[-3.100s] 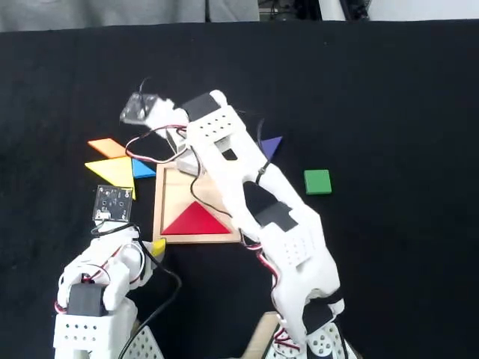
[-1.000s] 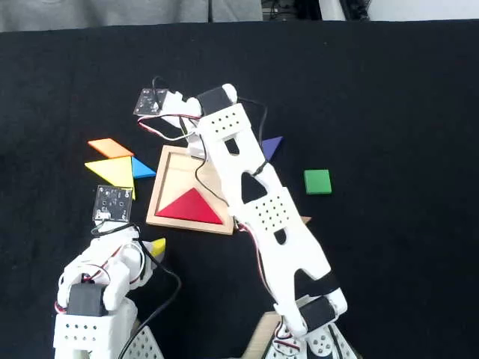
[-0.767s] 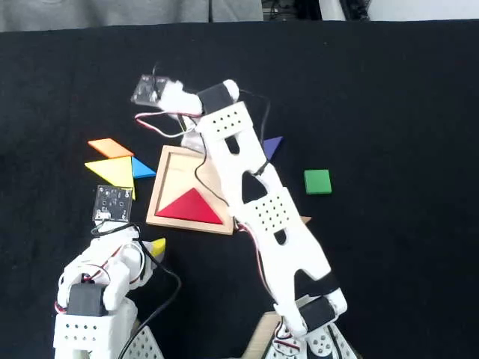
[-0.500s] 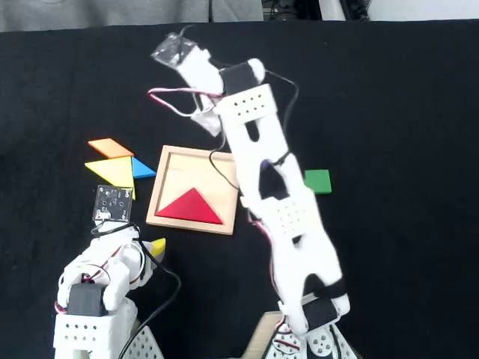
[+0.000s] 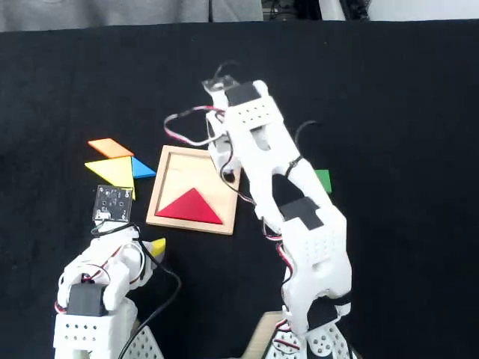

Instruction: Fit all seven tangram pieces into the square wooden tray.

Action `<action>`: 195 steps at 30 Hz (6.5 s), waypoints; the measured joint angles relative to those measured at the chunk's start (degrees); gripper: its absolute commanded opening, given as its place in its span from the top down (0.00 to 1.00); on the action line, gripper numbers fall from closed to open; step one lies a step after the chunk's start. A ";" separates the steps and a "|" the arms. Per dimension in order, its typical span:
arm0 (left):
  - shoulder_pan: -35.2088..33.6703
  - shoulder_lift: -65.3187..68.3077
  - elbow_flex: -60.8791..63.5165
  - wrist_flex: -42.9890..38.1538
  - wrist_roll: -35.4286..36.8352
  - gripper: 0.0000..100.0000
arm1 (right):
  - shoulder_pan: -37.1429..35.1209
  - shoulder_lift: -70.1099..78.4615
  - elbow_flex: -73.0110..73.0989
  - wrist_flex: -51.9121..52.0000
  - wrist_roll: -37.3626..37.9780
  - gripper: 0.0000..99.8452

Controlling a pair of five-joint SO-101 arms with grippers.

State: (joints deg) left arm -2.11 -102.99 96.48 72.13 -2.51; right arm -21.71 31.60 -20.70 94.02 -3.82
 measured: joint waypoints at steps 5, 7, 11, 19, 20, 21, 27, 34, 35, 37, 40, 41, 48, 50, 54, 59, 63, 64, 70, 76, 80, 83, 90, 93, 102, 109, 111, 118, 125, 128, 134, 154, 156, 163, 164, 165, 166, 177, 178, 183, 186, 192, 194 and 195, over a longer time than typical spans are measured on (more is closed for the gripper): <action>0.00 0.00 0.00 0.00 0.00 0.74 | 0.00 0.09 2.37 -4.75 -0.70 0.85; 0.00 0.00 0.00 0.00 0.00 0.74 | 0.00 0.79 2.37 -5.80 -0.70 0.85; 0.00 0.00 0.00 0.00 0.00 0.74 | 0.00 2.37 2.55 -7.03 -0.88 0.85; 0.00 0.00 0.00 0.00 0.00 0.74 | 0.00 6.86 2.73 -9.67 -0.88 0.85; 0.00 0.00 0.00 0.00 0.00 0.74 | 0.00 7.21 2.73 -9.67 -0.88 0.86; 0.00 0.00 0.00 0.00 0.00 0.74 | 0.00 7.38 2.64 -9.67 -0.88 0.87; 0.00 0.00 0.00 0.00 0.00 0.74 | 0.18 9.41 0.44 -9.14 -0.88 0.97; 0.00 0.00 0.00 0.00 0.00 0.74 | 2.37 11.60 -3.60 -9.05 -0.88 0.98; 0.00 0.00 0.00 0.00 0.00 0.74 | 2.81 11.78 -4.31 -9.05 -0.88 0.98; 0.00 0.00 0.00 0.00 0.00 0.74 | 3.69 11.87 -5.27 -9.05 -0.88 0.97; 0.00 0.00 0.00 0.00 0.00 0.74 | 4.40 11.96 -5.80 -9.05 -0.88 0.97; 0.00 0.00 0.00 0.00 0.00 0.74 | 4.40 11.96 -5.80 -9.05 -0.88 0.97; 0.00 0.00 0.00 0.00 0.00 0.74 | 4.40 11.96 -5.80 -7.82 -0.88 0.84; 0.00 0.00 0.00 0.00 0.00 0.74 | 4.40 11.96 -5.80 -6.59 -0.88 0.80; 0.00 0.00 0.00 0.00 0.00 0.74 | 4.31 12.04 -6.24 -3.69 -0.70 0.83; 0.00 0.00 0.00 0.00 0.00 0.74 | 2.55 11.96 -14.07 3.34 1.32 0.83; 0.00 0.00 0.00 0.00 0.00 0.74 | 2.81 6.77 -19.34 5.01 1.76 0.83; 0.00 0.00 0.00 0.00 0.00 0.74 | 2.81 4.31 -19.43 5.01 2.29 0.83; -0.62 0.00 0.00 -0.53 0.00 0.74 | 2.81 -15.82 -12.04 5.10 4.66 0.83; -20.22 0.00 -0.26 -10.37 0.00 0.73 | 2.90 -39.65 5.10 5.10 11.16 0.83; -33.49 0.00 -0.09 -16.79 0.09 0.73 | 5.89 -50.37 17.85 1.76 17.14 0.83; -34.90 0.00 -0.09 -17.05 -0.09 0.73 | 9.58 -53.19 29.89 -5.89 18.02 0.83; -37.45 0.00 -1.93 -16.53 -4.13 0.74 | 15.30 -53.45 59.16 -32.70 13.71 0.83; -36.13 0.00 -7.74 -12.40 -4.48 0.74 | 15.30 -53.45 68.04 -43.78 9.76 0.83; -20.04 4.92 -21.10 -4.66 -2.02 0.73 | 15.30 -53.45 78.15 -57.67 7.30 0.83; -15.12 30.77 -29.01 -12.13 2.20 0.73 | 15.30 -53.45 78.33 -58.29 7.21 0.83; -15.03 40.53 -34.11 -12.66 6.68 0.73 | 15.30 -53.45 78.33 -58.29 7.21 0.83; -15.03 71.91 -51.87 -13.27 34.29 0.64 | 15.30 -53.45 78.59 -58.29 7.21 0.83; -12.57 93.89 -64.09 -13.63 40.44 0.65 | 15.30 -53.45 78.59 -58.29 7.21 0.83; -12.57 101.27 -68.66 -13.63 41.14 0.65 | 15.30 -53.45 78.59 -58.29 7.21 0.83; -12.48 114.02 -77.63 -13.63 41.32 0.65 | 15.30 -53.45 78.59 -58.29 7.21 0.83; -14.59 127.30 -91.69 -0.26 41.58 0.65 | 15.30 -53.45 78.59 -58.29 7.21 0.83; -15.12 127.30 -92.04 1.32 41.58 0.65 | 15.30 -53.45 78.59 -58.29 7.21 0.83; -16.97 127.30 -100.40 12.92 41.58 0.65 | 15.30 -53.45 78.59 -58.29 7.21 0.83; -16.97 127.30 -101.36 14.33 41.58 0.67 | 15.30 -53.45 78.59 -58.29 7.21 0.83; -16.97 127.30 -102.07 15.47 41.58 0.70 | 15.30 -53.45 78.59 -58.29 7.21 0.83; -16.97 127.30 -102.59 16.18 41.58 0.73 | 15.30 -53.45 78.59 -58.29 7.21 0.83; -16.97 129.76 -104.44 17.14 37.71 0.89 | 15.30 -53.45 78.59 -58.29 7.21 0.83; -16.97 129.76 -104.53 17.49 36.92 0.87 | 15.30 -53.45 78.59 -58.29 7.21 0.83; -19.96 129.49 -109.01 25.14 30.77 0.74 | 15.30 -53.45 79.12 -58.29 7.21 0.83; -24.00 128.53 -109.01 26.73 28.40 0.71 | 15.30 -53.45 79.12 -58.46 7.21 0.83; -25.49 126.59 -100.13 20.75 24.26 0.71 | 15.30 -53.45 79.12 -58.46 7.30 0.83; -26.64 123.96 -94.68 16.44 24.18 0.71 | 15.30 -53.45 79.12 -58.46 8.53 0.83; -27.52 122.29 -91.69 13.27 24.53 0.71 | 15.30 -53.45 79.12 -58.46 9.05 0.83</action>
State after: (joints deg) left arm -29.63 19.30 4.79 85.41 22.02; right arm -6.42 -21.85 58.42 35.56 5.23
